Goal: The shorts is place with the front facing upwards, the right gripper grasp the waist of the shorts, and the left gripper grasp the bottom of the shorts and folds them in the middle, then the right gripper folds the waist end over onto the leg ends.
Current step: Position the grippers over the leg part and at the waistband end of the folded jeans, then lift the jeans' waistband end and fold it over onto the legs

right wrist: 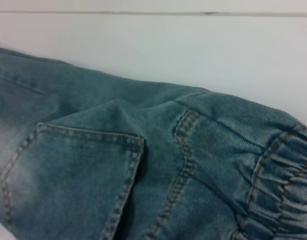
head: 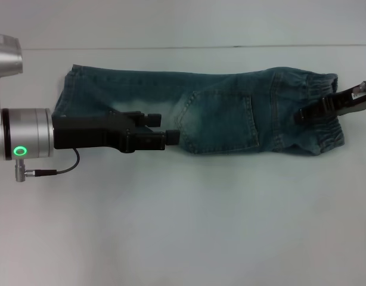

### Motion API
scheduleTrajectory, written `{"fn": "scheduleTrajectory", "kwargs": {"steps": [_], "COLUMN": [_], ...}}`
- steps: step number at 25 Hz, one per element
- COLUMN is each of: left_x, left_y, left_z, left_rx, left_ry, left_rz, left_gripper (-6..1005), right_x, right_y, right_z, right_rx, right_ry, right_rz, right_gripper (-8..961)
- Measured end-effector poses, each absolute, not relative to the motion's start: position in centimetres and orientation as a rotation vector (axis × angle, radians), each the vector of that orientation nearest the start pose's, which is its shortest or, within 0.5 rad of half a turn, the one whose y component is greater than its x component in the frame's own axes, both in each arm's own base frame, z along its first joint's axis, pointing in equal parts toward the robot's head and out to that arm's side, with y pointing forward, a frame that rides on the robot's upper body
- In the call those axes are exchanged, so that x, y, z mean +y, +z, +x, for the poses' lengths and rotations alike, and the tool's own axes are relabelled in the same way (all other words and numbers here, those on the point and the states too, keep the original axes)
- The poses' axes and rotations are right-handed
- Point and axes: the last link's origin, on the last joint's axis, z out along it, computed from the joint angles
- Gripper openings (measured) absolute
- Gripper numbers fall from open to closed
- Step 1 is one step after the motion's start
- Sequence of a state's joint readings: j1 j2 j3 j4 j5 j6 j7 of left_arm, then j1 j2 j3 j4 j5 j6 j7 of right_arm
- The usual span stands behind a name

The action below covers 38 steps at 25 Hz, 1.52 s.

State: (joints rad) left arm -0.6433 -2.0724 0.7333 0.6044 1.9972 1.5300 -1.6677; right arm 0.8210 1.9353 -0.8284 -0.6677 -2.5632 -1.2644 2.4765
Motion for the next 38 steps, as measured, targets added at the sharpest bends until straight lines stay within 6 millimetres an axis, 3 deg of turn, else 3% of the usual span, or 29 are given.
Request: {"fn": "scheduleTrajectory", "kwargs": {"steps": [6,17,22,29,38], "left_x": [35.5,35.9,36.7,39.6,43.3], "left_y": [-1.3,-1.2,-2.2,-4.7,-7.9], "left_z": [-22.7,-22.2,-21.3,-19.1,-17.7], "left_rx": [-0.933,-0.915,-0.905,-0.812,-0.578], "left_ry": [-0.747,-0.762,-0.764,-0.792,-0.760], "left_rz": [-2.763,-2.757,-2.730,-2.549,-2.238], "left_gripper": [813,814,813,802,415], "right_x": [42.4,42.4,42.3,41.9,40.5], "right_y": [4.6,4.7,5.4,7.7,9.0], "right_z": [25.6,25.6,25.7,25.8,26.1], "right_rx": [1.445,1.431,1.432,1.446,1.504], "right_ry": [-0.064,-0.067,-0.050,0.074,0.131], "right_rz": [-2.267,-2.276,-2.266,-2.260,-2.297], "right_gripper": [739,252,111,111,112]}}
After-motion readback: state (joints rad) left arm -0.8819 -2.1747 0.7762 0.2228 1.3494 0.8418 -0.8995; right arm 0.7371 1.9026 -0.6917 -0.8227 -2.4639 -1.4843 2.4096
